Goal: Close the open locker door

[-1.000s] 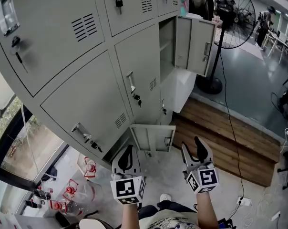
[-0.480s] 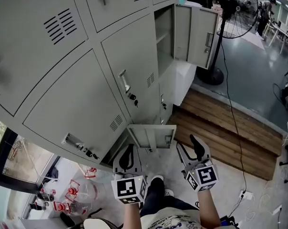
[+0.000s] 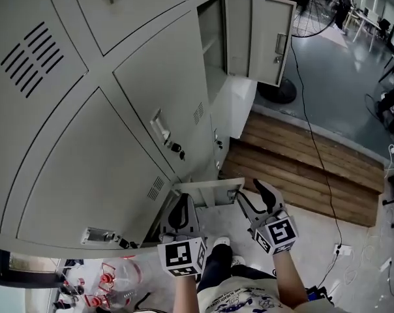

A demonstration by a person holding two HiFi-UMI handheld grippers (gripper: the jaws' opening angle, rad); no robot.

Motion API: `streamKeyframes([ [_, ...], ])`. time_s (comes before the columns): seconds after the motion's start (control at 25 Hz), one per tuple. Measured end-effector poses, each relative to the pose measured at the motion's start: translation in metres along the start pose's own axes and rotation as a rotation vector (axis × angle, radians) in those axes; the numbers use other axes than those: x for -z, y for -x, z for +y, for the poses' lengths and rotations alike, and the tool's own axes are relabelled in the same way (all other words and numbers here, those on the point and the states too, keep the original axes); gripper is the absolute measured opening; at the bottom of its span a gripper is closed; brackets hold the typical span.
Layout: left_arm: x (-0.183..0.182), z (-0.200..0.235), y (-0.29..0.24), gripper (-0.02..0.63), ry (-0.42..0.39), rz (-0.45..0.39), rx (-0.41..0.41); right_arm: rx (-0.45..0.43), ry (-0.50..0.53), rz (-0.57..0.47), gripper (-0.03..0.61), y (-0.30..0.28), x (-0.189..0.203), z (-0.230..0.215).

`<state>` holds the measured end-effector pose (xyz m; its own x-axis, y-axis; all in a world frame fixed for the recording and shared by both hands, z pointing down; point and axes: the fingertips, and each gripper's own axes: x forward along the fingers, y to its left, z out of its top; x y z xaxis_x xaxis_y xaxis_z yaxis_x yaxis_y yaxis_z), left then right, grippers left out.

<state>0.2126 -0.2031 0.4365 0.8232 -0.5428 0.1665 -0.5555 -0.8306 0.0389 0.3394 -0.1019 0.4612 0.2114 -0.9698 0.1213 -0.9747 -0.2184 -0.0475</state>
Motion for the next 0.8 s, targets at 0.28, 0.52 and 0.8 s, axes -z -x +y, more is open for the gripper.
streamKeyframes([
  [0.28, 0.015, 0.01, -0.038, 0.014, 0.007, 0.043, 0.041, 0.012, -0.001, 0.065, 0.225, -0.03, 0.022, -0.014],
  [0.52, 0.026, 0.014, -0.059, 0.014, 0.017, 0.078, 0.054, -0.003, -0.015, 0.127, 0.225, -0.044, 0.047, -0.022],
  [0.8, 0.039, 0.017, -0.074, 0.014, 0.032, 0.111, 0.056, -0.027, -0.025, 0.201, 0.225, -0.056, 0.078, -0.029],
])
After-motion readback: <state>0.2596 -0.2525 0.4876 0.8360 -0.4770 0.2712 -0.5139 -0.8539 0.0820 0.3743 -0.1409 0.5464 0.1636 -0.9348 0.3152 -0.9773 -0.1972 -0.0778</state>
